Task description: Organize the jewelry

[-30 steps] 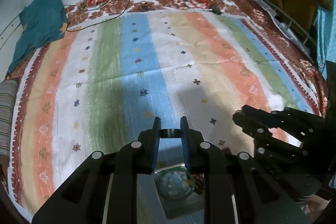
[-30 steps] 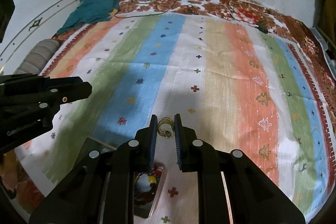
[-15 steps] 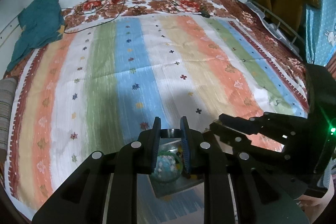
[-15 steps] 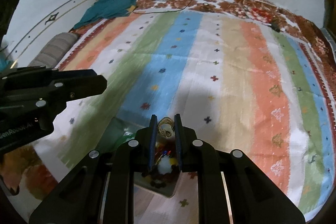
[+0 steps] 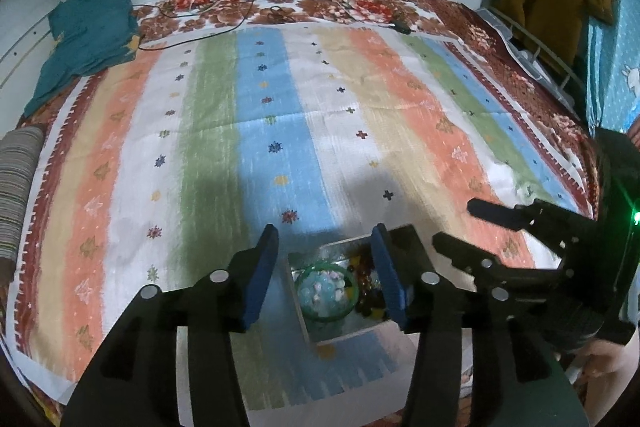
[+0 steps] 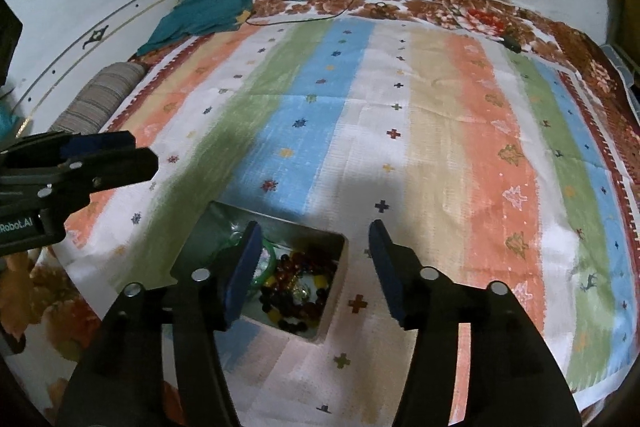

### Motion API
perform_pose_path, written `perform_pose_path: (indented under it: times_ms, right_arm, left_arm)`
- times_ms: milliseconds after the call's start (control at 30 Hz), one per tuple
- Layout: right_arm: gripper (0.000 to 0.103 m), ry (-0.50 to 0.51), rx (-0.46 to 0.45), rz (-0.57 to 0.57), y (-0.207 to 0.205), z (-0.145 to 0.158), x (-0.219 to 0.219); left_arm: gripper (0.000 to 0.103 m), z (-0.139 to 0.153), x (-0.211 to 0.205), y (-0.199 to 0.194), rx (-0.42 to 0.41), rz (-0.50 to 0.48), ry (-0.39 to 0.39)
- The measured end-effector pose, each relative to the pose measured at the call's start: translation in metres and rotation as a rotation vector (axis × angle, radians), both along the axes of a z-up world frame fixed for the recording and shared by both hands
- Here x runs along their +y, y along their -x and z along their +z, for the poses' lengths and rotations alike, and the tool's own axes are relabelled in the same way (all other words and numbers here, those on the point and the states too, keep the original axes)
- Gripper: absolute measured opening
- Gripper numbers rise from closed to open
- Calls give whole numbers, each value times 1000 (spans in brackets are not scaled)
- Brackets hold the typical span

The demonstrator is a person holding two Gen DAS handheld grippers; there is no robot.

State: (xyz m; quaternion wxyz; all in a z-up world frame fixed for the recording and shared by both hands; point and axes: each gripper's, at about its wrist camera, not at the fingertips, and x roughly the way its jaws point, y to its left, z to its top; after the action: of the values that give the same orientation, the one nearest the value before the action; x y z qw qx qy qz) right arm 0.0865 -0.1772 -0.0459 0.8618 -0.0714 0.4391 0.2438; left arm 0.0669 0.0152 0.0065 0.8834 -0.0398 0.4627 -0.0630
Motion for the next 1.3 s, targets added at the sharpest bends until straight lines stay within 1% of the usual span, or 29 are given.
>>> perform_pose_path:
  times_ms: [67,100,167,300,367,433,467,533,567,600,667,767,967,1167,1300]
  right_arm:
    - [57,-16,-7,-18,3,4,-6]
    - [58,-26,-7,-21,5,5,-9]
    - [61,-34,-10,-22,7,7,-13]
    - [67,-31,-15,-23,12,8,-19]
    - [71,-35,-16,-22,15,8,-21]
    - [74,-35,-24,-21,16,8,-22]
    - [78,-36,-28,-20,18,9,-23]
    - [80,-40,-37,-14,23,9,-26]
    - [82,-40,-41,-13,25,9,-27]
    - [84,-41,-42,-12,28,9,-27]
    - [87,-50,-46,-7,33,10,-29]
    - [90,-64,-60,-4,40,13,-32]
    - [94,-82,-84,-9,51,17,-39]
    - [95,-72,-96,-5,61,17,-43]
    - [95,-78,-101,-4,62,18,-45]
  left_arm:
    - [58,0,0,4,-1,-4,-3]
    - [60,0,1,6,-1,-5,-4]
    - [65,1,1,10,-3,-7,-7]
    - [72,1,2,18,-8,-6,-10]
    - [78,0,3,21,-10,-4,-12]
    - [79,0,4,22,-11,-5,-11]
    - [79,0,5,24,-12,-11,3]
    - [83,-1,9,27,-11,-12,48]
    - [84,-1,9,29,-14,-9,50]
    - [85,-1,9,32,-22,-5,37]
    - [91,0,6,38,-49,-1,-8]
    - [97,2,1,46,-81,-9,-39]
    - [97,2,-1,57,-99,-2,-72]
    - [97,6,5,63,-123,24,-44]
    - [97,6,4,64,-122,25,-58]
